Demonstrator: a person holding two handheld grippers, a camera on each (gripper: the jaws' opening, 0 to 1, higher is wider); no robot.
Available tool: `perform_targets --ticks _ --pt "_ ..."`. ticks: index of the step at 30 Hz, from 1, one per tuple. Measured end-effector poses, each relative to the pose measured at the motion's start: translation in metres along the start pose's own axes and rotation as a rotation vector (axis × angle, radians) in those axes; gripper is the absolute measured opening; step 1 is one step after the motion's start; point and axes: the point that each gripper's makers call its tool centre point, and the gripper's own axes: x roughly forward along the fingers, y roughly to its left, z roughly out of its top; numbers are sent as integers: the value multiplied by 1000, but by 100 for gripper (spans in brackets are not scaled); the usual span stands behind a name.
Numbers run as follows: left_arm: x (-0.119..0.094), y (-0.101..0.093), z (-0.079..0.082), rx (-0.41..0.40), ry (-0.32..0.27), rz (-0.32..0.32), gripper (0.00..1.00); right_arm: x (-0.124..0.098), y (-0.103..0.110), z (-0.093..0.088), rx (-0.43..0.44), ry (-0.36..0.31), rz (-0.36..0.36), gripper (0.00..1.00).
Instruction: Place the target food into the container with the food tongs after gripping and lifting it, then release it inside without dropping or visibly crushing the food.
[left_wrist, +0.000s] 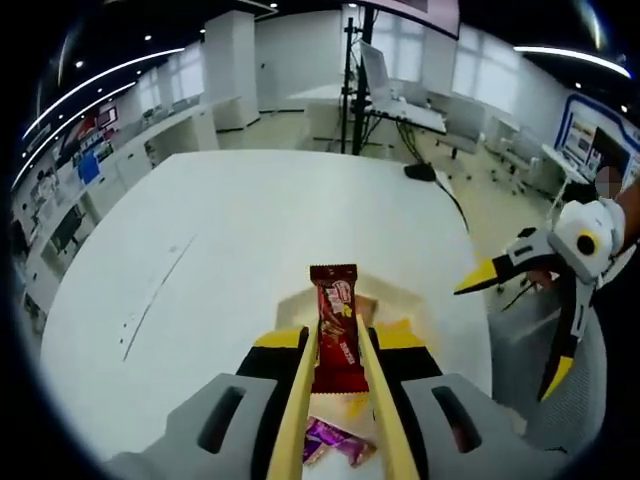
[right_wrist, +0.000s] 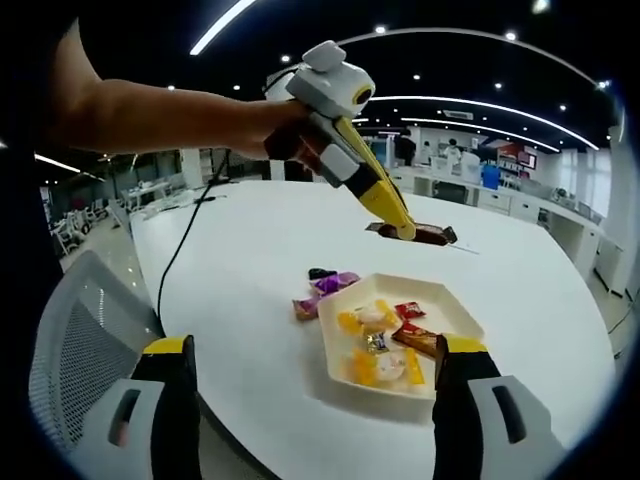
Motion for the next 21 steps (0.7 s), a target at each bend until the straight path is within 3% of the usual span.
perform_targets --ticks 7,21 --pt "3 -9 2 39 -13 -31 22 -1 -1 1 5 -4 -4 97" --pt "-7 0 0 39 -35 4 24 0 0 0 4 1 -3 98"
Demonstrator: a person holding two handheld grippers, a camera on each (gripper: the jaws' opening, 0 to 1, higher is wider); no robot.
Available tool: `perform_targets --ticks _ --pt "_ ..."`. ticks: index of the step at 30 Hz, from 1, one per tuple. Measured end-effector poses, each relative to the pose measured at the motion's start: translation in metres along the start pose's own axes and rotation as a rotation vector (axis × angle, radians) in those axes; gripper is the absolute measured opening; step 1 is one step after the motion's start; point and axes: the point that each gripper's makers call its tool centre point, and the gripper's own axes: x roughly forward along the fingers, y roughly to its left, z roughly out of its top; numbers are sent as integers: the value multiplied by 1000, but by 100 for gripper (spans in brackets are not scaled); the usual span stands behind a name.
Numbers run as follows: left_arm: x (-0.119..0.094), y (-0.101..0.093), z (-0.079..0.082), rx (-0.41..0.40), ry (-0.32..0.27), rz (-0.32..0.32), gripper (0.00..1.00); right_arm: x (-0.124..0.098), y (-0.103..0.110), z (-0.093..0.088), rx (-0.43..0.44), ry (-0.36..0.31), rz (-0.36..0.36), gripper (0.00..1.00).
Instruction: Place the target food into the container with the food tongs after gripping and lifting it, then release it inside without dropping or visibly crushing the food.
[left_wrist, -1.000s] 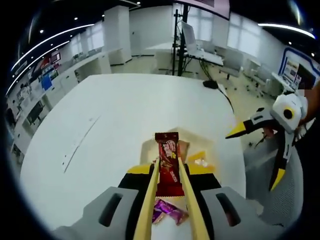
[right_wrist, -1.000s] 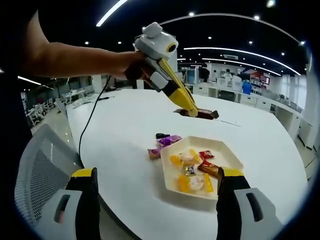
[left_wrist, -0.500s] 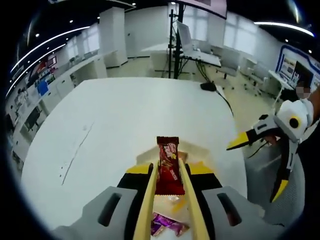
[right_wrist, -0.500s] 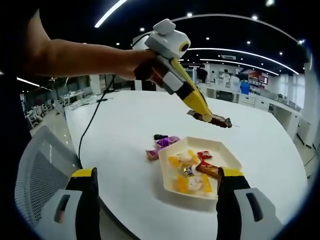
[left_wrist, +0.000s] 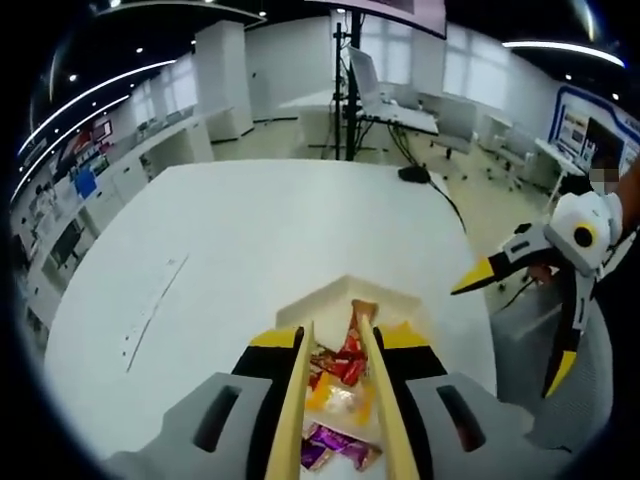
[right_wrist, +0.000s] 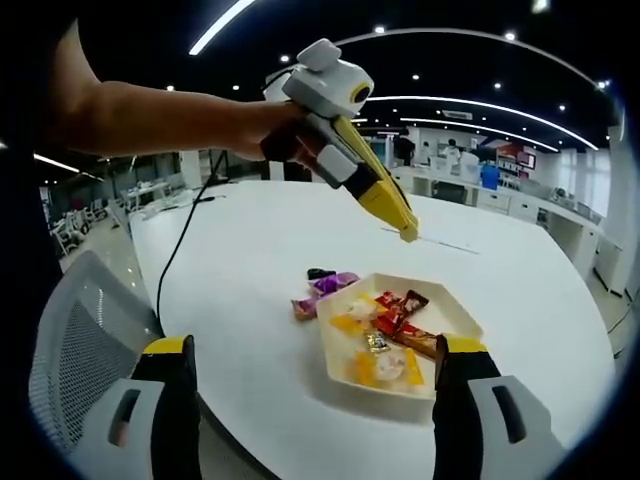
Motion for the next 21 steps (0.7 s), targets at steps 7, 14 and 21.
perform_targets --ticks 7,14,21 --pt "-6 5 -1 1 -13 14 24 0 0 0 0 0 -1 98" --pt "-12 11 -6 -5 -28 35 25 0 0 0 0 0 0 97" --pt "-17 17 -15 -12 -30 59 25 0 0 1 0 -3 0 98"
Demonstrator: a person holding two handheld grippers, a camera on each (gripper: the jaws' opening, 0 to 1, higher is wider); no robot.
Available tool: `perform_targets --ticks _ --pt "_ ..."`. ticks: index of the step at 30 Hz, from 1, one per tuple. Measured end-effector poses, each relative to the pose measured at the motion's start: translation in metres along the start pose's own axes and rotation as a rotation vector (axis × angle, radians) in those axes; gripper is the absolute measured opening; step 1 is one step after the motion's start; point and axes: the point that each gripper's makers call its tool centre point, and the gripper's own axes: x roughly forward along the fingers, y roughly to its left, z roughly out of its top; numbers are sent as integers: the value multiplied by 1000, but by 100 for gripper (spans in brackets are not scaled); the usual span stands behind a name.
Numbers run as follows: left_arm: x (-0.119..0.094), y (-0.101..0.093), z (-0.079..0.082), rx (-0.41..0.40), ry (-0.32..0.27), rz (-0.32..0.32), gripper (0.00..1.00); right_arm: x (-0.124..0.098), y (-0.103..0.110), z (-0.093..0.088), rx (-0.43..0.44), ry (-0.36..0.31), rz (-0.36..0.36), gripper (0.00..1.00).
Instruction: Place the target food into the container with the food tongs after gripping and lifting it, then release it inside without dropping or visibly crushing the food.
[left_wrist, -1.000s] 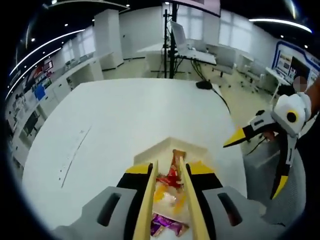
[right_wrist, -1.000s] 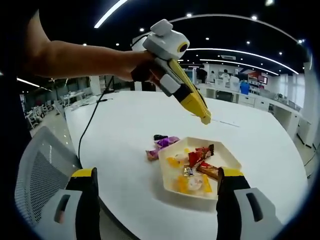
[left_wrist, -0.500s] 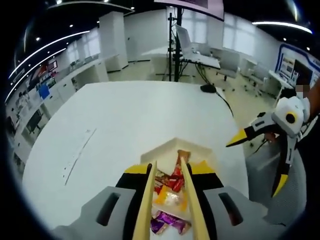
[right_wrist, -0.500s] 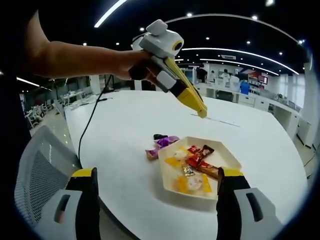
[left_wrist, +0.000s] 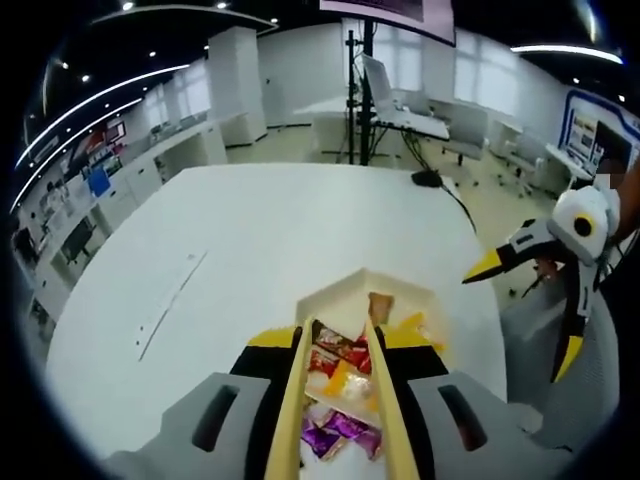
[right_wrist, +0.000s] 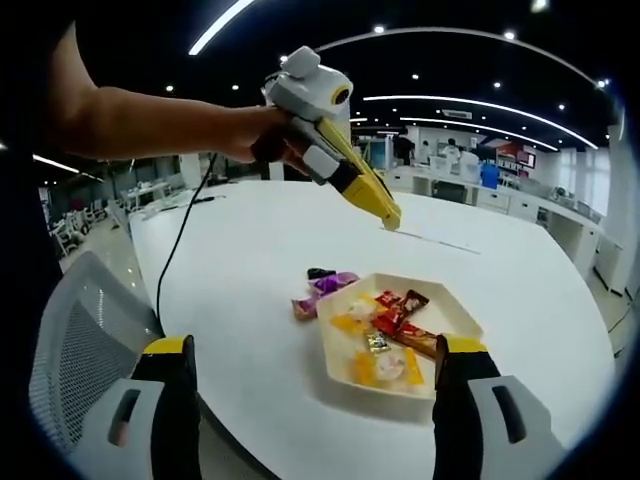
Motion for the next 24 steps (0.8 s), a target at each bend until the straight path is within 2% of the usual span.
perform_targets --ticks 13,19,24 --pt "-16 19 -33 -26 11 79 26 0 0 0 4 0 0 98" --pt "-27 32 -57 -37 27 122 26 0 0 -1 5 3 1 98" --pt "-35 35 -76 -45 48 127 26 1 1 -1 -1 8 3 98"
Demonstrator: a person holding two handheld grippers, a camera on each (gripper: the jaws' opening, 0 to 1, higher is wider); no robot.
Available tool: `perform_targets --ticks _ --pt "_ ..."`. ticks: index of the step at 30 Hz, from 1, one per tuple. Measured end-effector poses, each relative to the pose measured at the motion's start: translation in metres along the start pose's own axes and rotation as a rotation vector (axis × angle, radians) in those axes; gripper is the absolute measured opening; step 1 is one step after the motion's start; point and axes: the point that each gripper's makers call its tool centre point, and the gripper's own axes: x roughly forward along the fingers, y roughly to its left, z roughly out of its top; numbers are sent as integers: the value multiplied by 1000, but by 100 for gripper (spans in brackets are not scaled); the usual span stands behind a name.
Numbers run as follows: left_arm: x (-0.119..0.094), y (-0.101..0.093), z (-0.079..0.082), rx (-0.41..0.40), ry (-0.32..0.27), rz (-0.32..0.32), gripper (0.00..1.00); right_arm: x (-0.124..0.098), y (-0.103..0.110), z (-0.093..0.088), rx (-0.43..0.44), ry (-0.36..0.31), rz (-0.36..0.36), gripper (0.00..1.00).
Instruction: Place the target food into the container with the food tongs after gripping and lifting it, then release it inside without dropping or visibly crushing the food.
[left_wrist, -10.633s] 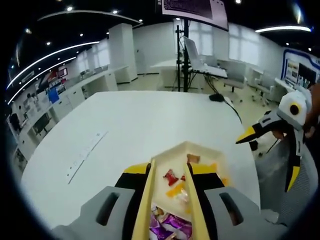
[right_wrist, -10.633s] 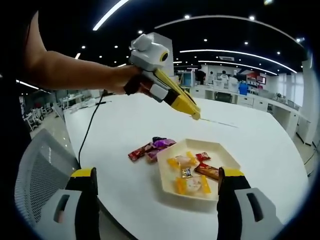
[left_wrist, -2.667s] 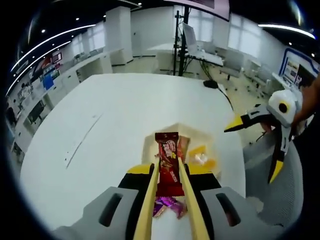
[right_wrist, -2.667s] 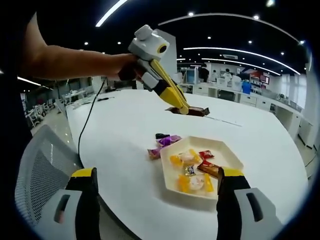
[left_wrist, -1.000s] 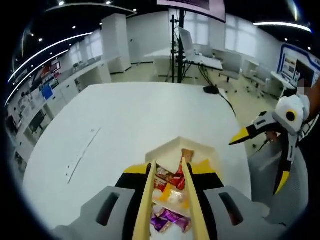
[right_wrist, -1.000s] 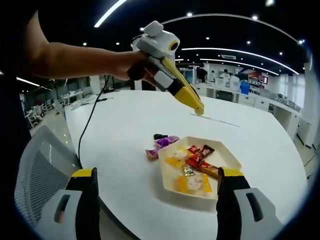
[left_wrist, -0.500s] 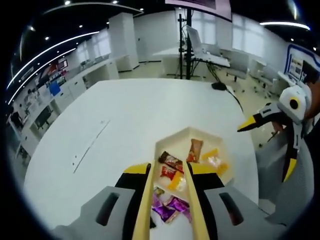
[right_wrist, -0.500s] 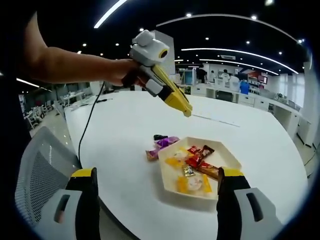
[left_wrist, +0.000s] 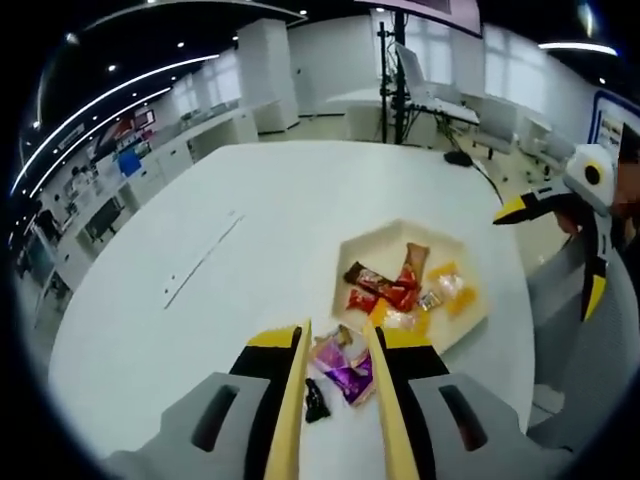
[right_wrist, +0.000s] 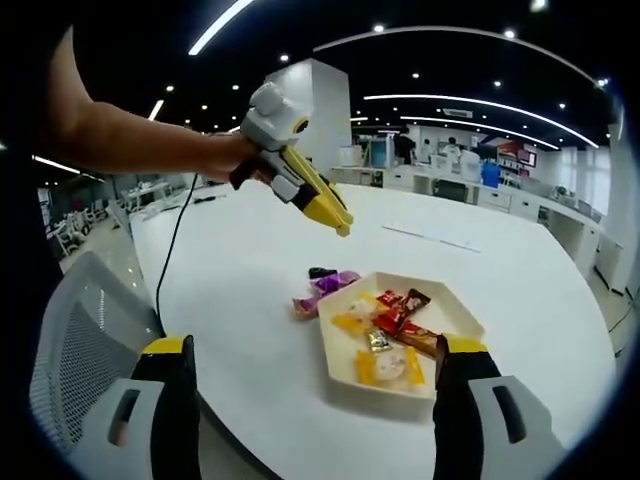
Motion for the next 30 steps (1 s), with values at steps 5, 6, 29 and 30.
perform_targets --ticks 5,6,29,30 --pt "-7 7 -18 -6 15 17 26 -1 -1 2 6 -12 -2 99" --pt "-8 9 -23 -11 19 18 26 -1 0 3 8 -18 1 99" --pt "-12 23 -85 -46 49 76 26 0 3 2 -13 -17 20 99" --pt "-11 23 -84 -49 44 78 26 1 3 2 -11 -20 21 99"
